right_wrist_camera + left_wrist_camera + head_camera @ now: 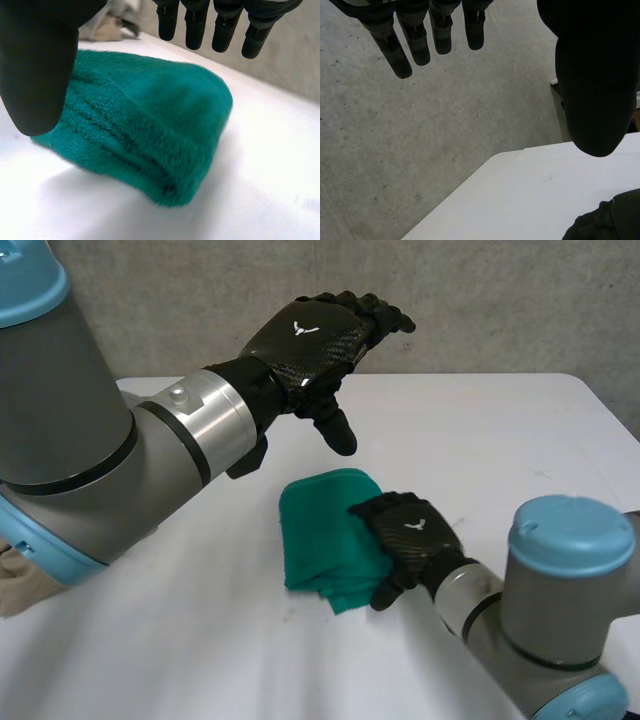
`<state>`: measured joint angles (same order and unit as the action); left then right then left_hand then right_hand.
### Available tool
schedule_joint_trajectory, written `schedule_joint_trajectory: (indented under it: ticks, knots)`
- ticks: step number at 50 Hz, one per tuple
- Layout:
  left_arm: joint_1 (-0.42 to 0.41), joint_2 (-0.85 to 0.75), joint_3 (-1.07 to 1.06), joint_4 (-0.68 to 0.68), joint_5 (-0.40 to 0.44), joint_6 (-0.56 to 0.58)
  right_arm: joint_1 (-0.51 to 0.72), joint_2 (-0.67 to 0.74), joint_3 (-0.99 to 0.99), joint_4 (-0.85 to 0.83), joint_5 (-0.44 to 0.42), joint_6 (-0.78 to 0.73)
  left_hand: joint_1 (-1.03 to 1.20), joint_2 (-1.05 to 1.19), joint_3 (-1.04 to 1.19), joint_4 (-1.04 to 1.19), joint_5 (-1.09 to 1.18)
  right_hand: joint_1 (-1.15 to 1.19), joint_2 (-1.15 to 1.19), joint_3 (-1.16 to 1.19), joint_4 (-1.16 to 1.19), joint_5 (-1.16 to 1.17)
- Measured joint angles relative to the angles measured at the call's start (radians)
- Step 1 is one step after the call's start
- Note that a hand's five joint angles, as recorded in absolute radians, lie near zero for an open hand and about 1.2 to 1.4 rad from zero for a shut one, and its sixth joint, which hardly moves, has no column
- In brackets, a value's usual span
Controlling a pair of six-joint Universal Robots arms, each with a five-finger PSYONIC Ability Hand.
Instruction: Fold the laundry.
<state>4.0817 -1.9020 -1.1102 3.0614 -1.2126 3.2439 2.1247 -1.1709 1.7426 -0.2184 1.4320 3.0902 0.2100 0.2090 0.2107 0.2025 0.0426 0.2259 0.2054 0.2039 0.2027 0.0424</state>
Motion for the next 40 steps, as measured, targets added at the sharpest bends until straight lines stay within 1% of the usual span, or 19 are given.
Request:
schedule_joint_trajectory:
  ticks: [2,5,8,10,17,35,37,40]
  knots:
    - [-0.001,0.004,-0.002,-0.002,0.0,-0.001,-0.032,-0.002,0.002,0.032,-0.004,0.121,0.0,0.0,0.0,0.0,0.0,0.0,0.0,0.0,0.0,0.0]
    - [-0.005,0.008,-0.006,-0.003,0.001,-0.002,-0.066,0.004,0.008,0.049,-0.008,0.219,0.0,0.0,0.0,0.0,0.0,0.0,0.0,0.0,0.0,0.0]
    - [-0.01,0.01,-0.01,-0.003,0.002,-0.002,-0.104,0.019,0.016,0.046,-0.013,0.279,0.0,0.0,0.0,0.0,0.0,0.0,0.0,0.0,0.0,0.0]
    - [-0.013,0.011,-0.012,-0.003,0.003,-0.002,-0.124,0.029,0.02,0.036,-0.017,0.291,0.0,0.0,0.0,0.0,0.0,0.0,0.0,0.0,0.0,0.0]
    - [-0.022,0.012,-0.02,-0.001,0.008,-0.001,-0.157,0.077,0.018,-0.008,-0.027,0.279,0.0,0.0,0.0,0.0,0.0,0.0,0.0,0.0,0.0,0.0]
    - [-0.019,0.014,-0.037,0.003,0.009,-0.005,-0.11,0.178,-0.051,-0.063,-0.029,0.22,0.0,0.0,0.0,0.0,0.0,0.003,0.009,0.018,0.024,0.016]
    - [-0.018,0.015,-0.04,0.003,0.008,-0.006,-0.106,0.188,-0.063,-0.064,-0.028,0.219,0.0,0.0,0.0,0.0,0.0,0.028,0.057,0.063,0.064,0.052]
    - [-0.018,0.016,-0.045,0.004,0.008,-0.006,-0.099,0.204,-0.08,-0.066,-0.027,0.219,0.0,0.0,0.0,0.0,0.0,0.219,0.248,0.243,0.234,0.225]
